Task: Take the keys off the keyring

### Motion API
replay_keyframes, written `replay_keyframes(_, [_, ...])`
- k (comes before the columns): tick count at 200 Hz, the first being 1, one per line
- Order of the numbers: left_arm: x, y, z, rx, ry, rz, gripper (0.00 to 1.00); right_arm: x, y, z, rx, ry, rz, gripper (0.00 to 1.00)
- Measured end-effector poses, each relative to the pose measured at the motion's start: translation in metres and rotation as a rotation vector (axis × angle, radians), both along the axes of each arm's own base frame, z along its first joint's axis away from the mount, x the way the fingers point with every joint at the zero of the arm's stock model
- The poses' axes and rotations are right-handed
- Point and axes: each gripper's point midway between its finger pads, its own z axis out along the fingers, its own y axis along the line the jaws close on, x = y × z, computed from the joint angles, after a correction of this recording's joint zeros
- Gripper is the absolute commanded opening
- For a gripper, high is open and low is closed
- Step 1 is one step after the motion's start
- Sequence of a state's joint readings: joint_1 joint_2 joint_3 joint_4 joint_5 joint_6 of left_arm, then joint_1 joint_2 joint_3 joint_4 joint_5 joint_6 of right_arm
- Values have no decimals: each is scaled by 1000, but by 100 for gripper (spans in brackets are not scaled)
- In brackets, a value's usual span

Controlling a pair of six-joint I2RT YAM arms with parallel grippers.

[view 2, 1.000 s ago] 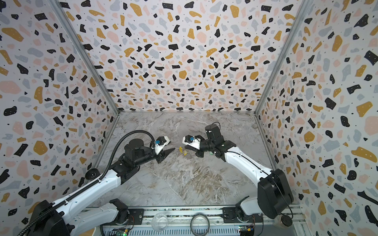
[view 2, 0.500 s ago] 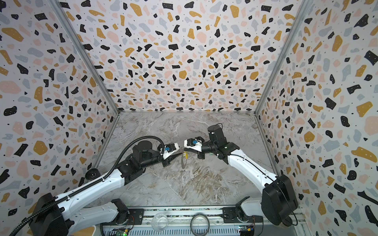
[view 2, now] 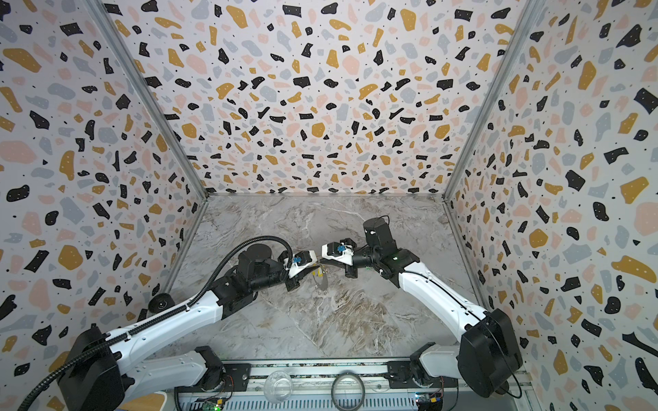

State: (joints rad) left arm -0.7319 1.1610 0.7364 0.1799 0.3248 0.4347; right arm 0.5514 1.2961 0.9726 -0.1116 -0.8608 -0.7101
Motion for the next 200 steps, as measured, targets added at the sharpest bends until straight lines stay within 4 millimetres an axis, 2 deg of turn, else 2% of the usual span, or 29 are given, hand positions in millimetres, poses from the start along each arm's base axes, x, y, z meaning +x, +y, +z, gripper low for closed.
replay_keyframes(21, [0, -2, 7, -10, -11, -3, 22, 0, 0, 0, -1, -8, 3, 0])
replay_keyframes(52, [-1, -5, 6, -8, -9, -10, 13, 0, 0, -1, -3, -12, 5, 0])
replay_keyframes(82, [-1, -8, 4, -2, 0, -19, 0, -1, -1, -2, -11, -13, 6, 0])
replay_keyframes(89, [0, -9, 4, -2, -1, -21, 0, 0, -2, -2, -11, -18, 5, 0])
replay_keyframes(108, [-1, -10, 4, -2, 3, -25, 0, 1, -3, -3, -13, -25, 3, 13])
replay_keyframes(130, [-3, -12, 4, -10, 9, -42, 0, 8, -9, 1, -13, -44, -27, 24])
replay_keyframes(175, [-9, -22, 20, -90, 8, -96, 0, 19, -49, 22, 34, -109, -141, 25])
replay_keyframes(200, [-12, -28, 33, -151, 4, -131, 0, 18, -52, 24, 44, -109, -138, 25])
